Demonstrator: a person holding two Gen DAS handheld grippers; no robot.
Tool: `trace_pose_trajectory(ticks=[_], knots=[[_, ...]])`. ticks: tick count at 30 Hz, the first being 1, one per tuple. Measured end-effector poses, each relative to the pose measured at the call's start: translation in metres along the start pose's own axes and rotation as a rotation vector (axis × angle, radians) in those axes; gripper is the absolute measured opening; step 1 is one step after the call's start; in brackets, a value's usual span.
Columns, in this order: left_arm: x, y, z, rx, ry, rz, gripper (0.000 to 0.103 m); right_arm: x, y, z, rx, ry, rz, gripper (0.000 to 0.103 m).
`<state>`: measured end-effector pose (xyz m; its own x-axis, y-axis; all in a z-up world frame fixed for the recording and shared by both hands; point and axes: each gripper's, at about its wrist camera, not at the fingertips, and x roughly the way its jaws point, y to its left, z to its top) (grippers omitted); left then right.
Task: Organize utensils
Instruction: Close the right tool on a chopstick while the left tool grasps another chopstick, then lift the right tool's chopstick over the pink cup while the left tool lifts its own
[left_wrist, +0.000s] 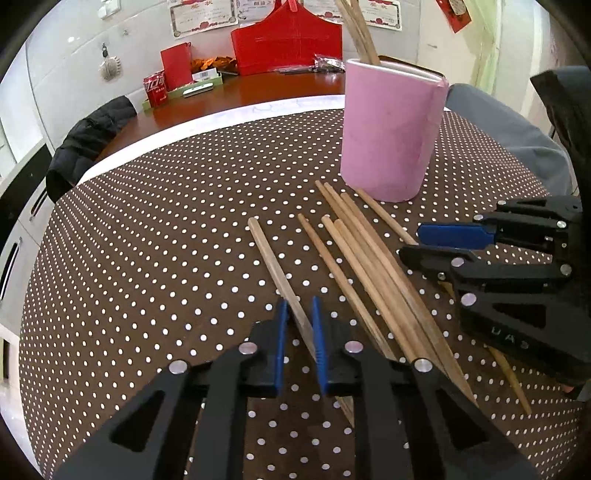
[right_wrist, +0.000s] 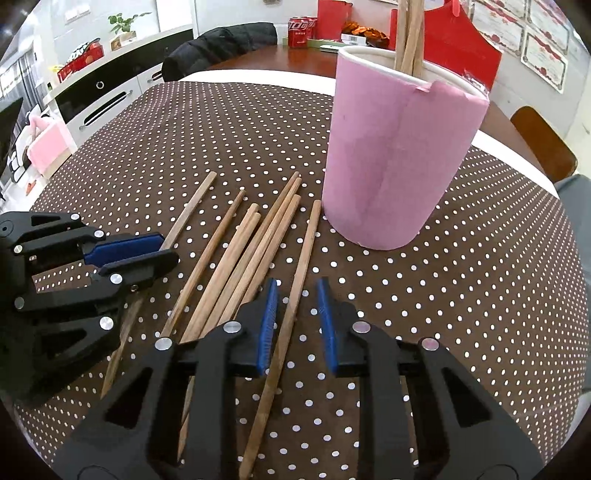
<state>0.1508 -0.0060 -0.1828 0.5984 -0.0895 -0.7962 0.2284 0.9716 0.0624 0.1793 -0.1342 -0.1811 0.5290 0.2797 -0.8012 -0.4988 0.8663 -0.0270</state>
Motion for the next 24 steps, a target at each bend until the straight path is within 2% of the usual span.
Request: trace_pose_trajectory(ticks=[1, 3, 4, 11, 16, 20, 24], knots=[[0.000, 0.000, 0.000, -0.002, -0.004, -0.003, 0.013, 0.000, 0.003, 0.000, -0.017, -0.004, 0.001, 0.012], [-0.001, 0.004, 0.000, -0.021, -0.007, -0.021, 0.010, 0.000, 0.004, 0.001, -0.008, -0.009, 0.021, 0.008], [-0.001, 0.006, 0.000, -0.034, -0.010, -0.024, 0.007, 0.000, 0.004, 0.001, -0.004, -0.012, 0.025, 0.008], [-0.021, 0.019, 0.004, -0.108, -0.107, -0.044, 0.006, -0.020, -0.018, 0.002, 0.091, -0.107, 0.153, 0.006], [-0.029, 0.024, 0.007, -0.146, -0.161, -0.039, 0.006, -0.029, -0.027, 0.002, 0.134, -0.155, 0.197, 0.006], [-0.043, 0.027, 0.008, -0.174, -0.237, -0.046, 0.006, -0.046, -0.037, -0.001, 0.156, -0.223, 0.237, 0.006], [-0.061, 0.031, 0.009, -0.196, -0.328, -0.100, 0.006, -0.059, -0.048, -0.004, 0.196, -0.288, 0.300, 0.006]])
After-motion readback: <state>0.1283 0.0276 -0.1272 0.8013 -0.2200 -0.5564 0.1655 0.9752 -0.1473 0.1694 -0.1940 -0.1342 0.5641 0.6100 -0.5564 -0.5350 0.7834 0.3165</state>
